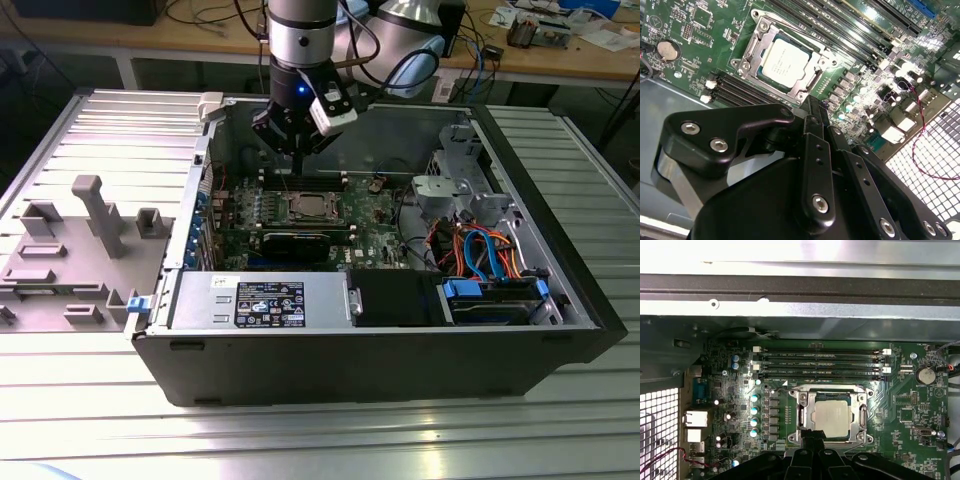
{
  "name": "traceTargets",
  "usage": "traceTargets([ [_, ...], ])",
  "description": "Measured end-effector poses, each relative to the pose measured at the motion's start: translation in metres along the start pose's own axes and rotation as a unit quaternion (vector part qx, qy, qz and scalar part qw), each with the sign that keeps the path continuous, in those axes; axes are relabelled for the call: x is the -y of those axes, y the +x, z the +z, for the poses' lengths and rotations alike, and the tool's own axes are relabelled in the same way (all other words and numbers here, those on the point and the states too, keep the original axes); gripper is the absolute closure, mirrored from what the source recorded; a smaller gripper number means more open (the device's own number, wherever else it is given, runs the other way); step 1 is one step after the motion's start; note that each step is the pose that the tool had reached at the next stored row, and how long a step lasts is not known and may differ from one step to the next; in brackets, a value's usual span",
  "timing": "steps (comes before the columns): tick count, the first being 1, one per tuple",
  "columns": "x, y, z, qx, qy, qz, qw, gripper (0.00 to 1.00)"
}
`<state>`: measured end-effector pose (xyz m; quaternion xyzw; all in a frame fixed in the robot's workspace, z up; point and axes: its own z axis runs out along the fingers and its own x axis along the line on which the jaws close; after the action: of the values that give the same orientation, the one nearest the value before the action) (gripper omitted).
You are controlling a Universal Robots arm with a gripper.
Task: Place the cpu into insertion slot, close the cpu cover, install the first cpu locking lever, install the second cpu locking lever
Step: 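Install the first cpu locking lever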
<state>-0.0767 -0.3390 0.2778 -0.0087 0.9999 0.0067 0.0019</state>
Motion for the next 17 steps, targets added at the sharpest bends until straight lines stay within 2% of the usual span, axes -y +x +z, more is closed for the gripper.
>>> traceTargets([
  [4,0.0000,0.0001,0.0000,0.0000,0.0000,0.000,1.0000,0.89],
  [8,-0.0001,0.0055,0.0000,0.0008,0.0000,0.000,1.0000,0.89],
  [17,-0.0002,0.0130,0.0001,0.0014,0.0000,0.000,1.0000,0.89],
])
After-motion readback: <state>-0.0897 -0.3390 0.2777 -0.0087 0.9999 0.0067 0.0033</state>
